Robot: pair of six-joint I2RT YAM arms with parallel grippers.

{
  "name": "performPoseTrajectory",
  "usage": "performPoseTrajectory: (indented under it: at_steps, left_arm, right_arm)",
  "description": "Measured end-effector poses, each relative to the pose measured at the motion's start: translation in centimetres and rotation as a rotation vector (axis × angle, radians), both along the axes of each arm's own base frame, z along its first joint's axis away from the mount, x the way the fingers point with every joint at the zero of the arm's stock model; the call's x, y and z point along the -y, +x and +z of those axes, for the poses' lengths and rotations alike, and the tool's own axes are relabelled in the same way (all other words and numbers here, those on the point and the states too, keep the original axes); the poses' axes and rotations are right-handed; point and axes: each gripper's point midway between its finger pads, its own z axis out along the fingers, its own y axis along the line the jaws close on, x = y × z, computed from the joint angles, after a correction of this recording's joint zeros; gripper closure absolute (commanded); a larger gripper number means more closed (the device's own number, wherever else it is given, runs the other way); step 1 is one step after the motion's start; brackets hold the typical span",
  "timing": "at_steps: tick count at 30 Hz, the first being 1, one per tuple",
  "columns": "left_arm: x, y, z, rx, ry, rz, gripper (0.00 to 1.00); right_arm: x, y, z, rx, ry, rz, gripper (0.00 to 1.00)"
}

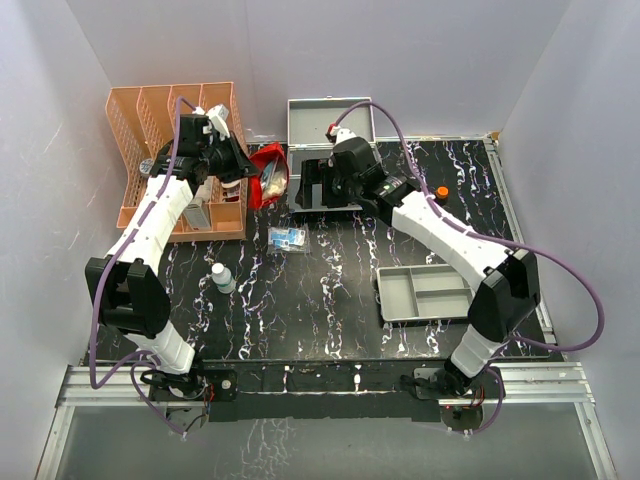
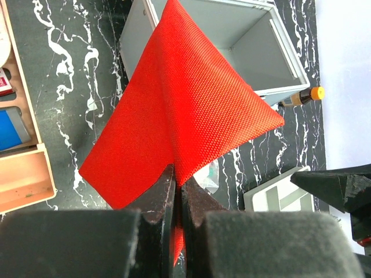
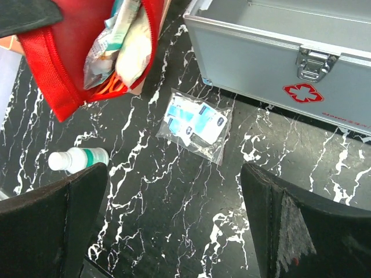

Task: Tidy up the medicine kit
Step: Place the medical item at the medicine pouch.

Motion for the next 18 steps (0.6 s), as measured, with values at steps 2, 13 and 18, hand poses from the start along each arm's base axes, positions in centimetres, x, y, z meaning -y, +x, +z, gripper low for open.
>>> performPoseTrajectory:
  at_steps: [2,13,18]
  left_arm:
    - [-0.1,-0.1,-0.2,-0.008,0.009,0.001,1.00]
    - [-1.0,-0.8,-0.6,-0.026,0.075,-0.003,1.00]
    - [-1.1,-1.0,-0.4,-0.024,0.083,-0.003,1.00]
  right_arm:
    - [0.1,0.2,-0.7,-0.014,-0.012,-0.014,0.02]
    - [-1.2,-1.5,-2.9,-0.134,0.304,-0.055,0.02]
    - [-3.7,2.2,-3.3,-0.159,0.248,-0.021,0.02]
